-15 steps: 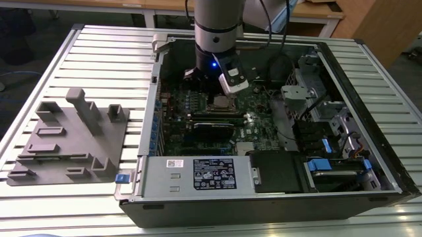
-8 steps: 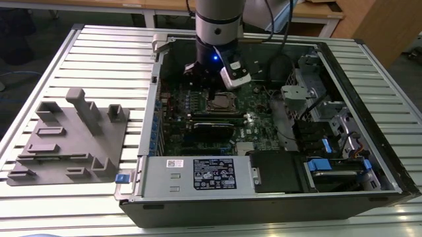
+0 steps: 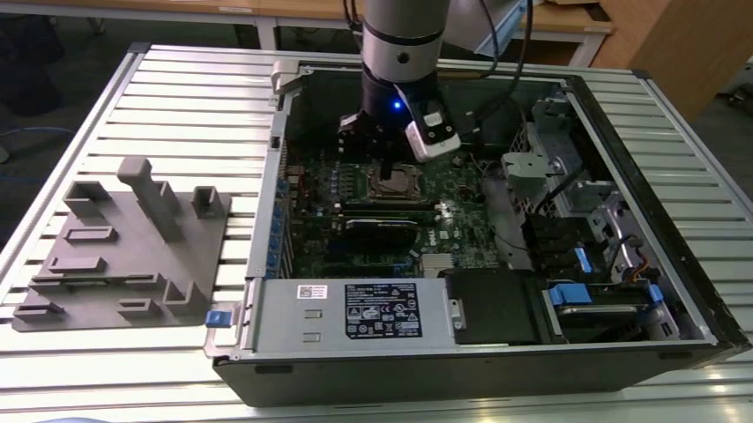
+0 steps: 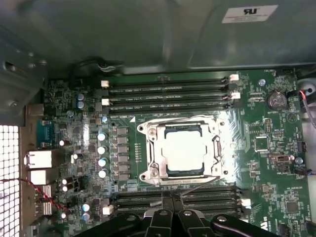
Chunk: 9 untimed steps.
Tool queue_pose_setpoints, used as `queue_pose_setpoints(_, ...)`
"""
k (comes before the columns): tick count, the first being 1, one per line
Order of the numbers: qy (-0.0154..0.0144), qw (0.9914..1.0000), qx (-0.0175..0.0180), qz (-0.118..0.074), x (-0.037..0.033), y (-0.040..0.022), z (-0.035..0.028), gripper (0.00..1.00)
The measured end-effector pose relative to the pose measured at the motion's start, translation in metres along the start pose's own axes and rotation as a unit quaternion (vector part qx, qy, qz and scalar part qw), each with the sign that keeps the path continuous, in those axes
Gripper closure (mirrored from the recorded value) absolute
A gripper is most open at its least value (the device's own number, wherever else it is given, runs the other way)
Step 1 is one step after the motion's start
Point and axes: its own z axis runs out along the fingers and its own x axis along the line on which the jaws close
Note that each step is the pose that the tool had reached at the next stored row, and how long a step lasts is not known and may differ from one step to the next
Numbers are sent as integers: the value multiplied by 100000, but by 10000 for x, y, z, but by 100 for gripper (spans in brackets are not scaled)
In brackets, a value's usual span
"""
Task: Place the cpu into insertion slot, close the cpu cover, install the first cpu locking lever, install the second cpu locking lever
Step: 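Install the second cpu locking lever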
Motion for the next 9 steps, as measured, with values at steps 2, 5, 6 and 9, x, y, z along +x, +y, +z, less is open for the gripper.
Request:
queue_pose_setpoints(2, 1, 100000, 7, -4, -3, -28, 2, 89)
queue_pose_setpoints(5, -10, 100000, -9, 0, -4, -57, 15, 89)
queue_pose_setpoints(6, -9, 100000, -9, 5, -4, -59, 23, 89)
queue_pose_setpoints(9, -12, 100000, -6, -2, 7, -70, 61, 89)
